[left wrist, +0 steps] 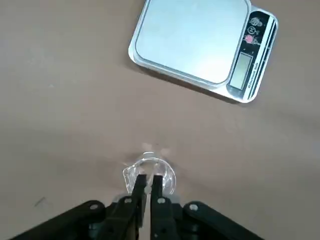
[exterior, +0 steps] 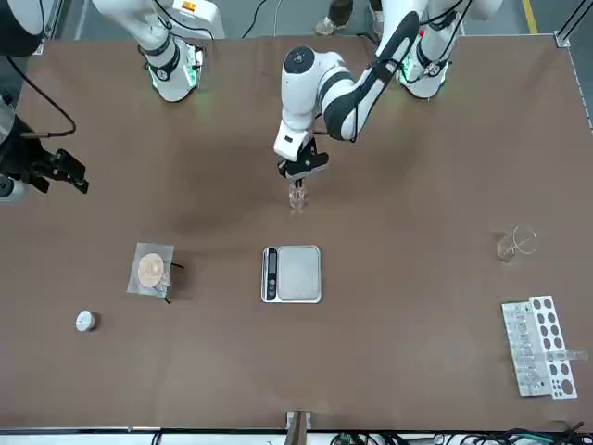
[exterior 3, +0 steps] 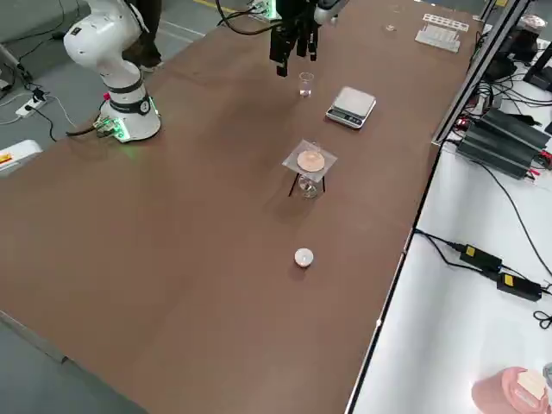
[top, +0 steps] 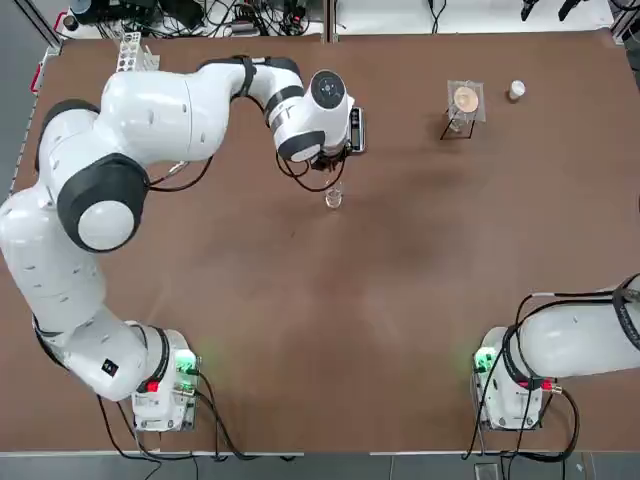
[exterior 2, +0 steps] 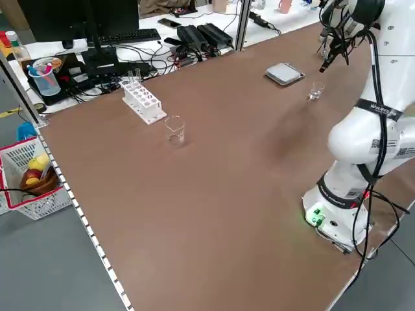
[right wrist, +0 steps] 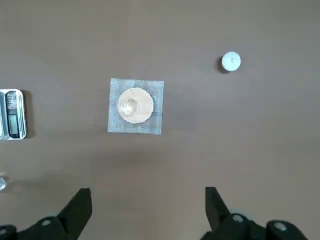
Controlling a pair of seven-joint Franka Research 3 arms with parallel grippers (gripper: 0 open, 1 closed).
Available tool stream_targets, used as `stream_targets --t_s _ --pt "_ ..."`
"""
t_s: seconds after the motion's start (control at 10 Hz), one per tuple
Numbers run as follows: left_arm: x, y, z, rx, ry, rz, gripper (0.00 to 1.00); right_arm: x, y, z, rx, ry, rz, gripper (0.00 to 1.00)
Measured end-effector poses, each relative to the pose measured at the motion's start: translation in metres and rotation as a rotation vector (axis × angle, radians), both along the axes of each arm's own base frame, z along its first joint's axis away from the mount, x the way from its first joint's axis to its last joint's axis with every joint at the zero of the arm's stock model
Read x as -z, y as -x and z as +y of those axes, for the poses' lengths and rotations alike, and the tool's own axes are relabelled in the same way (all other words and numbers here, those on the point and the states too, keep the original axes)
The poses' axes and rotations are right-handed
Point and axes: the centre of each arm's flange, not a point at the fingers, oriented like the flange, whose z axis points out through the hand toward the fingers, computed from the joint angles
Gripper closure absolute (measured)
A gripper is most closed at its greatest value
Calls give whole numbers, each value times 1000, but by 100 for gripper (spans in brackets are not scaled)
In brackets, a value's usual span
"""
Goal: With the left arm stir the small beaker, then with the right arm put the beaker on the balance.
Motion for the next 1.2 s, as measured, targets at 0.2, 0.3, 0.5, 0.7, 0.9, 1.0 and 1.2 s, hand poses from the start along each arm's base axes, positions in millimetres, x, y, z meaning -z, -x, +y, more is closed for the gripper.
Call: stream_targets --t_s 0.2,0.3,0.5,0.7,0.9,1.0,1.2 --pt "5 4 -1 7 -14 8 93 0 0 0 0 0 1 0" --pt "7 6 -1 9 -29 11 93 0 0 0 0 0 2 0" --pt "8 12 -3 18 -49 15 93 0 0 0 -1 0 4 0" --pt "7 14 -5 20 -51 15 93 0 0 0 -1 0 3 0" --pt "5 13 -6 20 -47 12 93 0 0 0 -2 0 3 0" --pt "3 11 -6 14 -42 9 93 0 0 0 -2 0 2 0" --pt "-1 8 -7 -21 -30 5 93 0 0 1 -3 0 2 0"
